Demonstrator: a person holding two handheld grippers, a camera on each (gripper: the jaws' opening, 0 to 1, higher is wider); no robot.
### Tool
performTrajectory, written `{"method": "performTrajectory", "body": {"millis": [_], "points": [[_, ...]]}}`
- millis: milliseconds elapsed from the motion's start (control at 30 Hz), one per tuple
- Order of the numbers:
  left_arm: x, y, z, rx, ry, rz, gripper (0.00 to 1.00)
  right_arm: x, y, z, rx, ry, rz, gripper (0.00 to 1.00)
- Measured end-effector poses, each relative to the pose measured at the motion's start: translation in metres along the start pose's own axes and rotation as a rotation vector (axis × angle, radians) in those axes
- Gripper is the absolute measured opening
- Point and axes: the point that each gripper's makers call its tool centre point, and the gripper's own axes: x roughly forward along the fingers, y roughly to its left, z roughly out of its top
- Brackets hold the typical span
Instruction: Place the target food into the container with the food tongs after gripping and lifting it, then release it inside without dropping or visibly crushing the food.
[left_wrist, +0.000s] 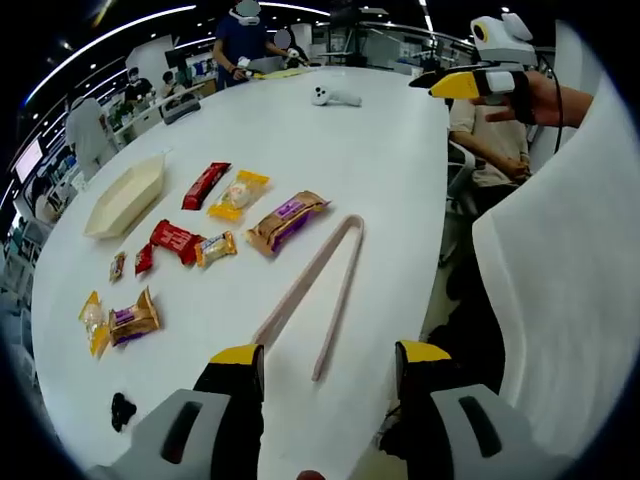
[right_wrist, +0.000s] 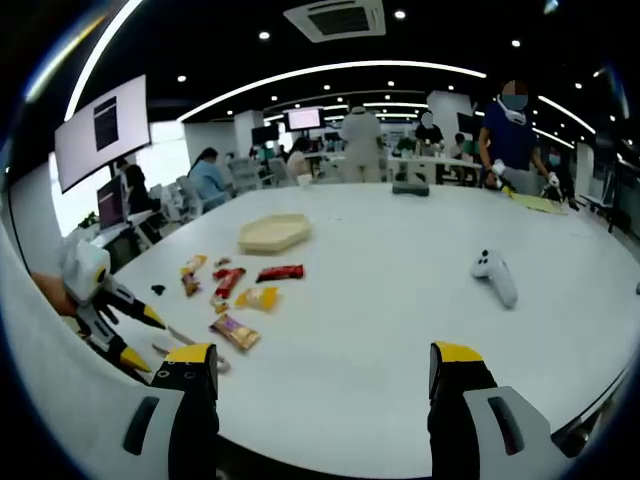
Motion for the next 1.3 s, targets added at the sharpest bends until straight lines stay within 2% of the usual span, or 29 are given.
{"method": "performTrajectory", "body": {"millis": [267,400,633,767,900,1100,1300], "points": [[-0.001,0.009,-0.005,-0.006,0.009,0.031,0.33,0.001,0.000,0.000,0.004,-0.004,0.002,0.88],[0.000,0.014,-0.004,-0.008,0.009,0.047,0.31,0.001,-0.002,-0.001,-0.004,-0.005,0.000,0.88],[0.003,0.012,-0.006,-0.004,0.033,0.031,0.28,0.000,-0.004,0.000,-0.011,-0.009,-0.004,0.88],[0.004,0.011,-0.004,0.002,0.029,0.016,0.15,-0.001,-0.005,-0.002,-0.010,-0.003,-0.007,0.88],[0.006,0.013,-0.006,-0.005,0.044,0.025,0.14,-0.002,-0.006,-0.003,-0.009,-0.001,-0.010,0.88],[0.008,0.007,-0.010,0.010,0.059,-0.010,0.06,-0.003,-0.008,-0.005,-0.008,0.003,-0.016,0.88],[0.008,0.009,-0.012,0.004,0.068,-0.003,0.04,-0.003,-0.009,-0.003,-0.016,-0.003,-0.016,0.88]]}}
